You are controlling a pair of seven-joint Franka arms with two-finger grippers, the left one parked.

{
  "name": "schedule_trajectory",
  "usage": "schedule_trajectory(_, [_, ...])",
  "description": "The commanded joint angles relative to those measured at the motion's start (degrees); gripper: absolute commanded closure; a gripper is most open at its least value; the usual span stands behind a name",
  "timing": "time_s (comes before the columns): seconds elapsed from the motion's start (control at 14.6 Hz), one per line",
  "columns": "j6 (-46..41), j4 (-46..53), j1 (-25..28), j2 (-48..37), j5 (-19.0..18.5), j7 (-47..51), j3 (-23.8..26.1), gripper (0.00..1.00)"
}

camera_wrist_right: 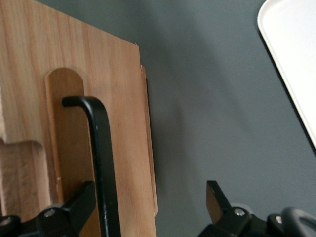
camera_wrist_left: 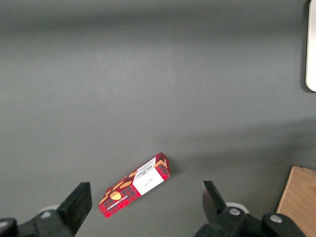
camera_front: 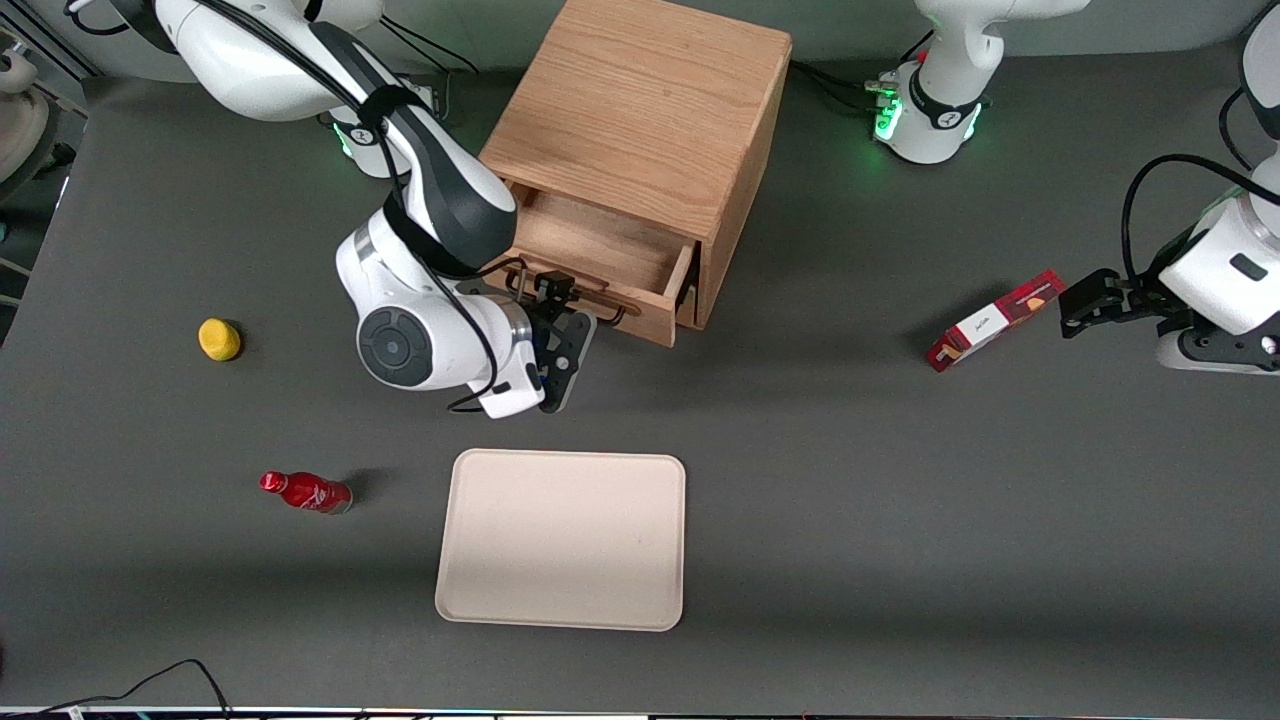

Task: Close top drawer
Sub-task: 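Push the drawer front with the right gripper into the cabinet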

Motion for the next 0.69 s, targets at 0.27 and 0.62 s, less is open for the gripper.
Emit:
schedule_trajectory(0.27, [3.8,-7.6,-0.1,-4.2,1.9,3.7,3.0,0.0])
schedule_trajectory(0.62, [5.3,-13.4,-0.3,-8.2,2.1,3.8,3.5,0.0])
